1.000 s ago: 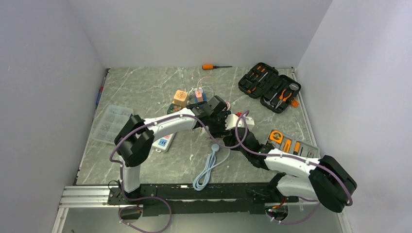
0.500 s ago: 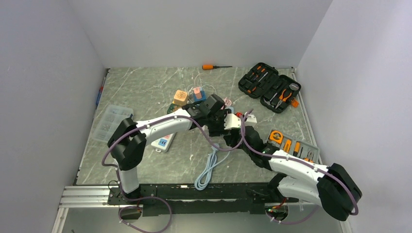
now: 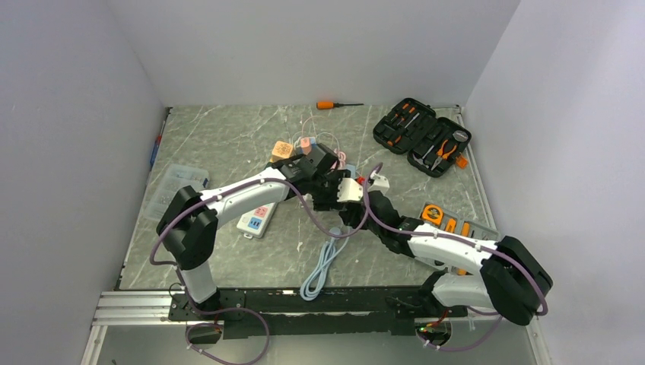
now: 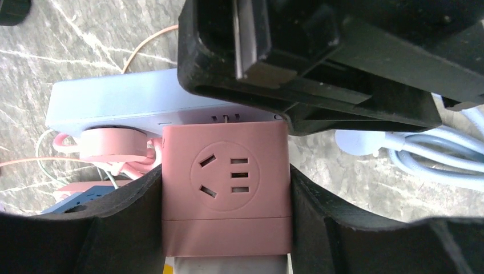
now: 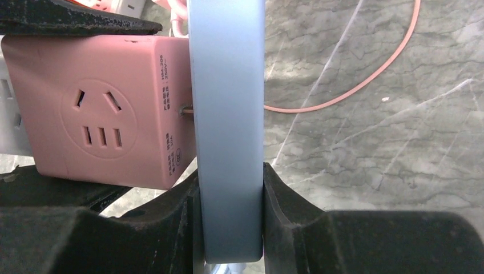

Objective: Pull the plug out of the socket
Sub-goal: Remove the plug from the socket, then place the plug at the center of the board.

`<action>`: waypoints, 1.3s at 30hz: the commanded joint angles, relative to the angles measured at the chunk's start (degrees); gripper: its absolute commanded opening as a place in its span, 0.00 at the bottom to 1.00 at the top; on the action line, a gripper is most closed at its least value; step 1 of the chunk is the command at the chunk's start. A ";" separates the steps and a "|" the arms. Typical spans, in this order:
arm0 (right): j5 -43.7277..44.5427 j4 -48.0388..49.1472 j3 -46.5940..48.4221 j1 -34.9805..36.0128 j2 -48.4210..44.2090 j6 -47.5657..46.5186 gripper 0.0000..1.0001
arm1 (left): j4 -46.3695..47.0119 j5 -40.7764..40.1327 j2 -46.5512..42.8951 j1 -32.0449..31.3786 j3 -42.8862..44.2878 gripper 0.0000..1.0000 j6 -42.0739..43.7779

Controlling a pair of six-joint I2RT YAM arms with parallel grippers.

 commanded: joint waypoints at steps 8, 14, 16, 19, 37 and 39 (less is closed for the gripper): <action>18.54 -16.44 -1.32 -0.56 3.38 9.67 0.00 | -13.71 -0.97 -6.96 2.61 -0.11 0.00 9.87; 15.80 -16.60 -3.63 -2.09 2.77 13.75 0.00 | -12.92 -0.85 -9.47 2.70 -3.51 0.00 9.34; 15.54 -16.24 -4.89 -2.18 1.55 14.40 0.00 | -12.40 -0.86 -10.70 3.21 -5.27 0.00 9.79; 15.18 -15.57 -6.48 -2.19 -1.22 13.70 0.00 | -12.06 -0.64 -12.10 3.95 -7.96 0.00 11.25; 10.93 -9.39 -9.02 -2.06 -10.16 8.19 0.30 | -10.17 -3.25 -7.47 -1.93 -8.45 0.00 9.36; 10.26 -8.71 -9.42 -2.26 -11.68 7.78 0.42 | -9.44 -5.14 -7.01 -3.14 -9.93 0.00 9.12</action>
